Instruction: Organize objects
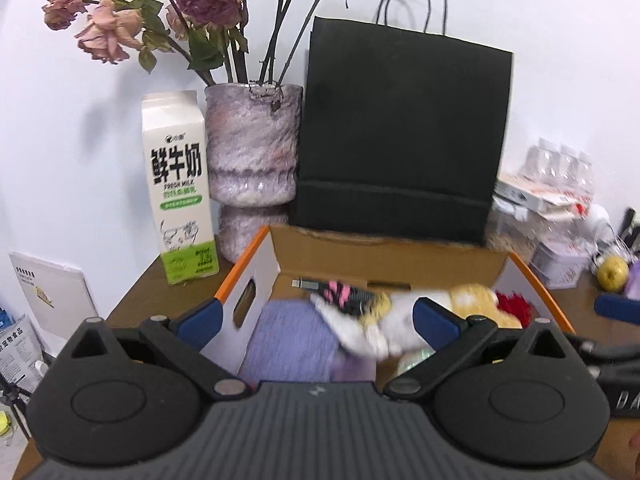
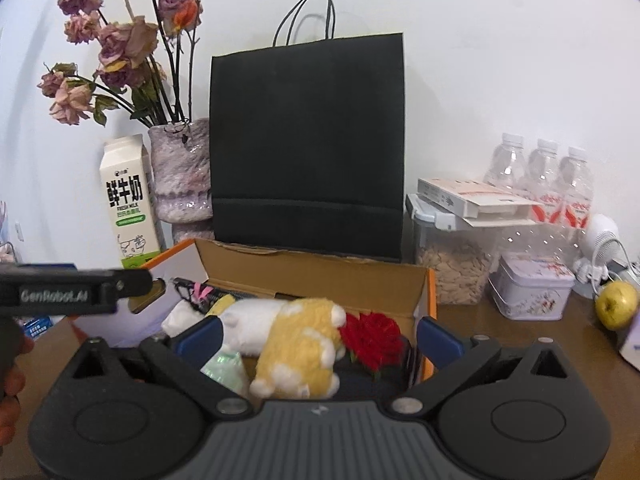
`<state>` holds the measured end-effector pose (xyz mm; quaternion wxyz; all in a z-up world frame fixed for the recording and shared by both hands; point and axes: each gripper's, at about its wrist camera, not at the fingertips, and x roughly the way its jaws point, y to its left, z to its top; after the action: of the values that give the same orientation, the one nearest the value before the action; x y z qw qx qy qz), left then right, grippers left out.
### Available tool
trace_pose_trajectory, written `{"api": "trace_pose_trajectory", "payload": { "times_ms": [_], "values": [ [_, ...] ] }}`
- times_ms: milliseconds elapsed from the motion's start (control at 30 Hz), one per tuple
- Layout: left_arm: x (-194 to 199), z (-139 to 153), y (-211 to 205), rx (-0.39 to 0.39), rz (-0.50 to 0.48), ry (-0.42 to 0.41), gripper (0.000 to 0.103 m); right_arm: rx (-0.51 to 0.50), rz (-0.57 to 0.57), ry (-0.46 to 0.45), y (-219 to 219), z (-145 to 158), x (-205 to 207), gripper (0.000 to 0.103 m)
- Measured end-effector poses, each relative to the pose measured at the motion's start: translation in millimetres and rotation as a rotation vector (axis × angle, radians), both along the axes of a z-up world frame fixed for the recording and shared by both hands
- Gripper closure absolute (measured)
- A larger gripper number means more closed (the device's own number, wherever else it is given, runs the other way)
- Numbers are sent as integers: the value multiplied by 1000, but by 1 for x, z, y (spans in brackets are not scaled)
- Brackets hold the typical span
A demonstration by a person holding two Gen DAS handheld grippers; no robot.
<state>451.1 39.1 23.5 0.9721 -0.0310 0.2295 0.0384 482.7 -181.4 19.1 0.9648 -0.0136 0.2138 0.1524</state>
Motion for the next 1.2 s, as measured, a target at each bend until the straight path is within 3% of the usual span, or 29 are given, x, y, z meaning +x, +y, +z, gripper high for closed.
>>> {"api": "trace_pose_trajectory", "payload": {
  "times_ms": [767,1200],
  "values": [
    [-206,4,4,31,-14,77,0,-5,2,15,-4,17,-209,0],
    [-255,13,1,37,3,72,0,9,13,13,-8,16,-257,0]
  ]
}}
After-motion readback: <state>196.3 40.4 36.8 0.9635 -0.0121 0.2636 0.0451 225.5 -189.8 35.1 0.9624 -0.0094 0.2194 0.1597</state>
